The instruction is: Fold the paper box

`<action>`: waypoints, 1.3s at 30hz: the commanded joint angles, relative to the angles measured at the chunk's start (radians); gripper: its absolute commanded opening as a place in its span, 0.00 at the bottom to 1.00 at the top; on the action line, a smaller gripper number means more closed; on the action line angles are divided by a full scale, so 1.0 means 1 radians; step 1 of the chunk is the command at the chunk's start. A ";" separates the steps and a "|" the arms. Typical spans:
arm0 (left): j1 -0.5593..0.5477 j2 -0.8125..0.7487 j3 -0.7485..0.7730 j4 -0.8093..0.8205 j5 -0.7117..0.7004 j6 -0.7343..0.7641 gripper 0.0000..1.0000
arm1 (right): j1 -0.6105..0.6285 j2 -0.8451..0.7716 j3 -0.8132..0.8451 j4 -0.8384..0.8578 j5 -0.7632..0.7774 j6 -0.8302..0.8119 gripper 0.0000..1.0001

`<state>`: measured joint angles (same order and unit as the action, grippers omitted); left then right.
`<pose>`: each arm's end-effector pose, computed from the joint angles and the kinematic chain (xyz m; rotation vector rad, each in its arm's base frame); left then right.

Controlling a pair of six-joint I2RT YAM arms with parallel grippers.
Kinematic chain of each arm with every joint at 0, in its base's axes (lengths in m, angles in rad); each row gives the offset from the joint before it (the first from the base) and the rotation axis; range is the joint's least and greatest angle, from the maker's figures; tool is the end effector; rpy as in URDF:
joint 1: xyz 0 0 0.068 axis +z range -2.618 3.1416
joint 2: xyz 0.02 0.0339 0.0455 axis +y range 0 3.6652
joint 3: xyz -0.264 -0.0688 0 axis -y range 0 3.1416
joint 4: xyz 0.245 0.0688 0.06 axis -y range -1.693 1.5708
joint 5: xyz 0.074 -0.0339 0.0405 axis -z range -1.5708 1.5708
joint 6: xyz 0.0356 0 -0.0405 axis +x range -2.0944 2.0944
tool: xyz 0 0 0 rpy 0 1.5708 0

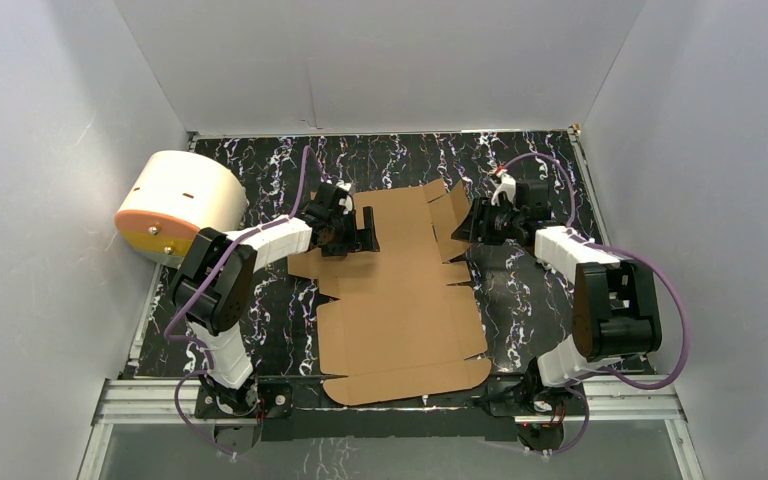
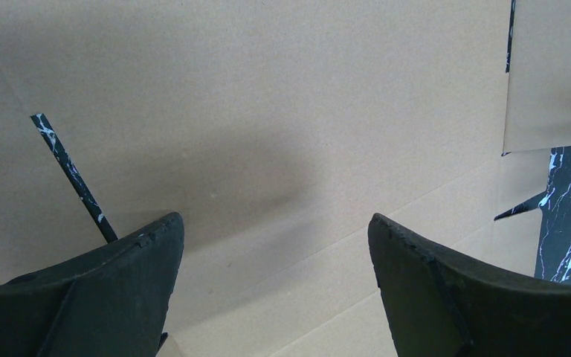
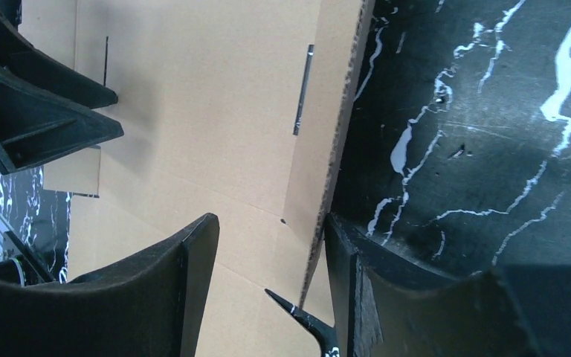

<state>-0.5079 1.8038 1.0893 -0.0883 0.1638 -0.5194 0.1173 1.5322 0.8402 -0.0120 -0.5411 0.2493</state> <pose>0.3302 -0.1904 0.1767 0.0677 2.4682 -0.6664 0.3121 0.0552 0.1995 -0.1404 2.2755 0.8074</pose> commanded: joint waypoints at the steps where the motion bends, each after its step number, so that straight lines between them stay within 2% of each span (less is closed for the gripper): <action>1: -0.014 0.039 -0.002 -0.011 -0.004 -0.004 0.91 | 0.053 -0.043 0.035 0.026 -0.008 0.013 0.64; 11: -0.015 0.023 0.001 -0.015 -0.008 -0.004 0.91 | 0.105 -0.102 0.072 0.020 0.005 0.038 0.69; 27: -0.016 0.012 -0.007 -0.014 0.001 -0.008 0.91 | 0.165 -0.104 0.064 0.107 -0.057 0.109 0.68; 39: -0.017 0.011 -0.013 -0.011 -0.004 -0.006 0.91 | 0.212 0.026 0.064 0.110 0.043 0.090 0.66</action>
<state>-0.5095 1.8038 1.0904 -0.0898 0.1604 -0.5247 0.3153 1.5169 0.8791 0.0635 -0.5343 0.3458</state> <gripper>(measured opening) 0.911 0.664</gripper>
